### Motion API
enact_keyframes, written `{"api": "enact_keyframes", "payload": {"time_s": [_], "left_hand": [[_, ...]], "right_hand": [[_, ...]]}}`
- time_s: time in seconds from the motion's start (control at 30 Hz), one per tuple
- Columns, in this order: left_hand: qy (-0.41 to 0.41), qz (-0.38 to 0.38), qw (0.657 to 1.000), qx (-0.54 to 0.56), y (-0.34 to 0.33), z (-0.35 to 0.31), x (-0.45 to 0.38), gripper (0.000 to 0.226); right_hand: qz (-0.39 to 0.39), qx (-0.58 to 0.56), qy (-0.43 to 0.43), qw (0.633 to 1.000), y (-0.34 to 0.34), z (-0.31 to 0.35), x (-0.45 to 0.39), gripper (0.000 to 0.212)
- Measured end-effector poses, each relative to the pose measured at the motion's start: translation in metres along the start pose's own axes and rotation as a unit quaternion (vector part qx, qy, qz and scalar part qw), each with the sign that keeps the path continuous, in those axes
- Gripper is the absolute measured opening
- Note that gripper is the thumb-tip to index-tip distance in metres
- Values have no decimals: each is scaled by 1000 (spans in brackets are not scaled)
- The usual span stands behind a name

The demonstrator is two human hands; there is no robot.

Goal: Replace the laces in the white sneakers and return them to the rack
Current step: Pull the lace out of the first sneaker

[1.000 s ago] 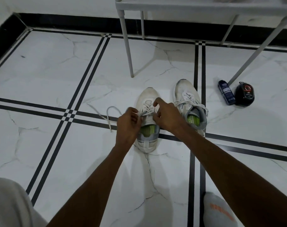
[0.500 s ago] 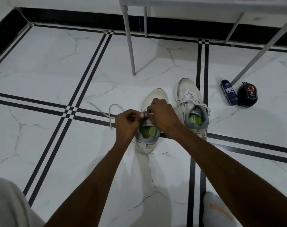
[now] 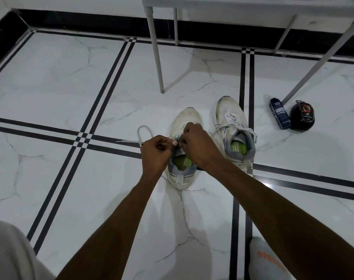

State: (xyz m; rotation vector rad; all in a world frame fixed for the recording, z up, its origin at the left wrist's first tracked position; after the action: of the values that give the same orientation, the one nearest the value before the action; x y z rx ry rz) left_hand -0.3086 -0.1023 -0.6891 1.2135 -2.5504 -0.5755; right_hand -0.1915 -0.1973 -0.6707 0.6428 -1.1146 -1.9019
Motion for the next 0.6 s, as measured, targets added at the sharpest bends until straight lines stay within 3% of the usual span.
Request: {"api": "enact_keyframes", "payload": {"time_s": [0.07, 0.13, 0.2, 0.27, 0.33, 0.4, 0.47, 0.6], "left_hand": [[8, -1, 1000, 5, 2, 2, 0, 15], [10, -2, 1000, 8, 3, 1, -1, 14], [7, 1, 1000, 2, 2, 0, 1, 14], [6, -2, 1000, 0, 1, -1, 3, 15], [8, -10, 1000, 4, 1, -2, 2, 15], [6, -21, 1000, -3, 2, -2, 0, 14], [-2, -24, 1000, -12, 1, -4, 0, 12], [-3, -27, 999, -23, 2, -2, 0, 12]], "right_hand": [[-110, -92, -74, 987, 23, -20, -1, 14], [-243, -189, -246, 919, 58, -69, 1, 16], [-266, -203, -372, 866, 76, -104, 10, 20], [-230, -177, -332, 897, 74, -96, 9, 24], [-116, -173, -232, 950, 49, -60, 4, 49], [-34, -83, -146, 985, 28, -30, 2, 46], [-3, 3, -87, 996, 18, -12, 3, 35], [17, 58, -47, 997, 11, 3, 3, 23]]}}
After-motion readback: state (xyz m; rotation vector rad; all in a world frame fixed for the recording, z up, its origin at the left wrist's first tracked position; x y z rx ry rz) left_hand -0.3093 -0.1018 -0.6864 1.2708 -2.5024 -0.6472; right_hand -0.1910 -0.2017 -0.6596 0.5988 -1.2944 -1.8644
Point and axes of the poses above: each hand's wrist, its own x-axis away from the middle knuckle, its own y-axis out of the back of the hand, z = x × y, the point moved 5 cm from there along -x, towards the middle knuckle, and after that the axes turned 4 degrees about -x, right-handed, at the moved point
